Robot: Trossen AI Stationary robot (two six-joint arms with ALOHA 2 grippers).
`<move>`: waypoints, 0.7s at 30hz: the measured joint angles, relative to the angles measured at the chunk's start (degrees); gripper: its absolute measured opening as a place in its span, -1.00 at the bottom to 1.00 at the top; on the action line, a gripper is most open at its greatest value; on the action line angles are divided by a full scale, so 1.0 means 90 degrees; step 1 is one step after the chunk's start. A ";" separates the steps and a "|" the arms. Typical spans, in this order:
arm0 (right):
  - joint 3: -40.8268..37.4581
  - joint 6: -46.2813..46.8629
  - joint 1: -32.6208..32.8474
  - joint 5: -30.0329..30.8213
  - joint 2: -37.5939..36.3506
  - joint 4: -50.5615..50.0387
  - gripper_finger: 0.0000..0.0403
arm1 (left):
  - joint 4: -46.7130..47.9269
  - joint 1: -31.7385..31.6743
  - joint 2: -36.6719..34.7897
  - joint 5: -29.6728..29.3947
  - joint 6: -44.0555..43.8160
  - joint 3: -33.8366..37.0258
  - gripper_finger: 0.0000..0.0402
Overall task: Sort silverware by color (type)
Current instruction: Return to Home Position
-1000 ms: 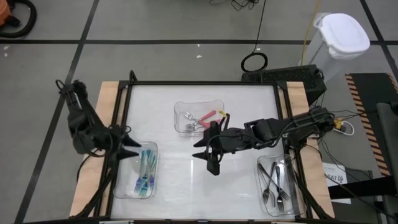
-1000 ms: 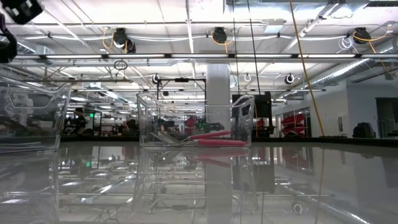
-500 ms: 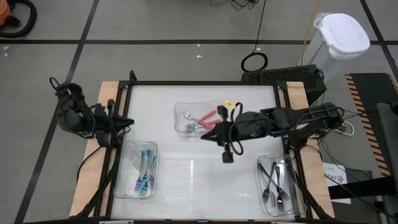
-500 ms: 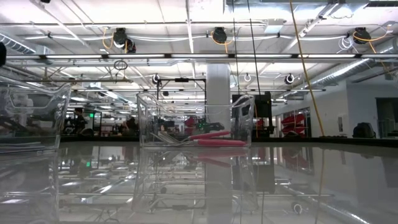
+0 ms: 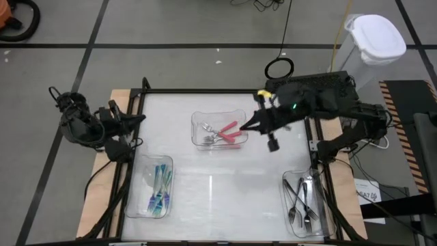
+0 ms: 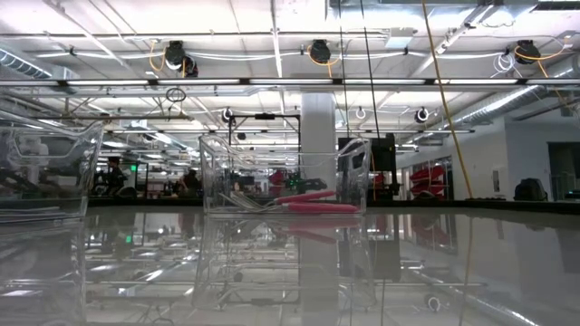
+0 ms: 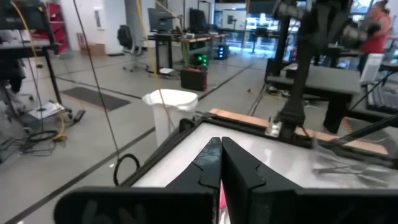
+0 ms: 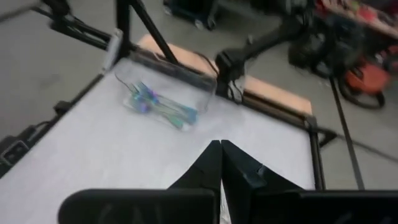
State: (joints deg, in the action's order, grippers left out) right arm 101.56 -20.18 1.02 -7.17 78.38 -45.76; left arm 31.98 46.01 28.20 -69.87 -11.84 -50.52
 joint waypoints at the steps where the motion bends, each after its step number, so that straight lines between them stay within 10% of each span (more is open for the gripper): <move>1: 0.0000 -0.0138 -0.0127 -0.0291 -0.0073 0.0064 -0.99 | 0.0018 -0.0017 0.0050 -0.0002 -0.0075 0.0037 -0.96; 9: 0.0002 -0.0908 -0.0877 -0.2197 -0.0355 -0.0081 -1.00 | -0.0220 -0.0042 0.0391 0.0462 -0.1093 0.0652 -0.96; 21: 0.0002 -0.0748 -0.1081 -0.3109 -0.0394 -0.0317 -1.00 | -0.2821 -0.0550 0.1247 0.1582 -0.1266 0.1641 -0.96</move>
State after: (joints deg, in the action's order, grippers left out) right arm 101.58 -26.92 -8.70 -35.15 74.84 -48.61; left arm 6.59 41.06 39.42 -55.63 -23.24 -35.75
